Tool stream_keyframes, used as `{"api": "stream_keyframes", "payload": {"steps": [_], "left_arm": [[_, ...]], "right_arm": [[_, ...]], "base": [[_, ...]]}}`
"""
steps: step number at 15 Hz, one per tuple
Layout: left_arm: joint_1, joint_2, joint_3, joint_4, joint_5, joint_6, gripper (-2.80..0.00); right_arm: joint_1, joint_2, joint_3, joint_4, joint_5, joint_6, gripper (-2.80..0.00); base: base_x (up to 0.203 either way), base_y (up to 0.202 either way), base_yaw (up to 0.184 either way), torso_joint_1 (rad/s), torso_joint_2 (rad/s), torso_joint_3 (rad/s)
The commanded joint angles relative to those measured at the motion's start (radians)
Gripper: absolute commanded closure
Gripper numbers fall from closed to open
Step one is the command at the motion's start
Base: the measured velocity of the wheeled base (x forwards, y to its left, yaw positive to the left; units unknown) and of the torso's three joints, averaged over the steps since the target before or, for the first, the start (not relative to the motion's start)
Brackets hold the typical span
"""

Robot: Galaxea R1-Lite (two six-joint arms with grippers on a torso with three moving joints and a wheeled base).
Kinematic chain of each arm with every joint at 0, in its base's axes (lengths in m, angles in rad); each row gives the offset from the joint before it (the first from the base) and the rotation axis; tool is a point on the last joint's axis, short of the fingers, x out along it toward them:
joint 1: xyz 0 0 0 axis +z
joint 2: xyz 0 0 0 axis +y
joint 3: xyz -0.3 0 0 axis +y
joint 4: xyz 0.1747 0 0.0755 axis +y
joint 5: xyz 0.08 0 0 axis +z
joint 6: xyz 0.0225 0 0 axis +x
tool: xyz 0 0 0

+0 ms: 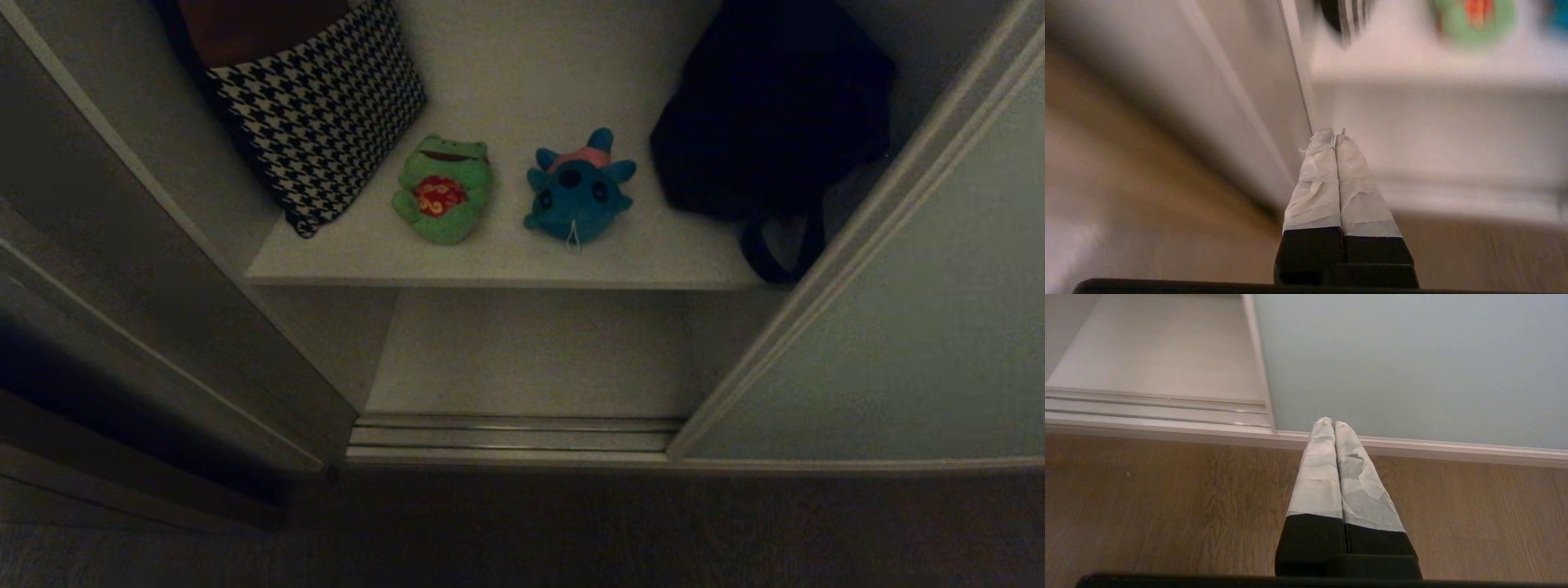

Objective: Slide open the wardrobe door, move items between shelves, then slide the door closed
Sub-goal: Open the door

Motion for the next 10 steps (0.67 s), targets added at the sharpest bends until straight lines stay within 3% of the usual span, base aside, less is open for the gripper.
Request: {"api": "stream_keyframes", "payload": {"steps": [1, 5, 7, 10], "left_arm": [[0.023, -0.224, 0.160, 0.015, -0.031, 0.001, 0.00], [0.037, -0.302, 0.449, -0.019, -0.071, 0.008, 0.00], [-0.019, -0.324, 0.538, -0.129, -0.062, 0.010, 0.00], [-0.047, -0.447, 0.667, -0.173, -0.055, 0.049, 0.00]], "right_arm": [[0.000, 0.000, 0.000, 0.000, 0.000, 0.000, 0.00], [0.001, 0.000, 0.000, 0.000, 0.000, 0.000, 0.00], [0.001, 0.000, 0.000, 0.000, 0.000, 0.000, 0.00], [0.000, 0.000, 0.000, 0.000, 0.000, 0.000, 0.00]], "base": [[0.000, 0.000, 0.000, 0.000, 0.00, 0.000], [0.000, 0.000, 0.000, 0.000, 0.00, 0.000], [0.000, 0.000, 0.000, 0.000, 0.00, 0.000], [0.000, 0.000, 0.000, 0.000, 0.00, 0.000]]}}
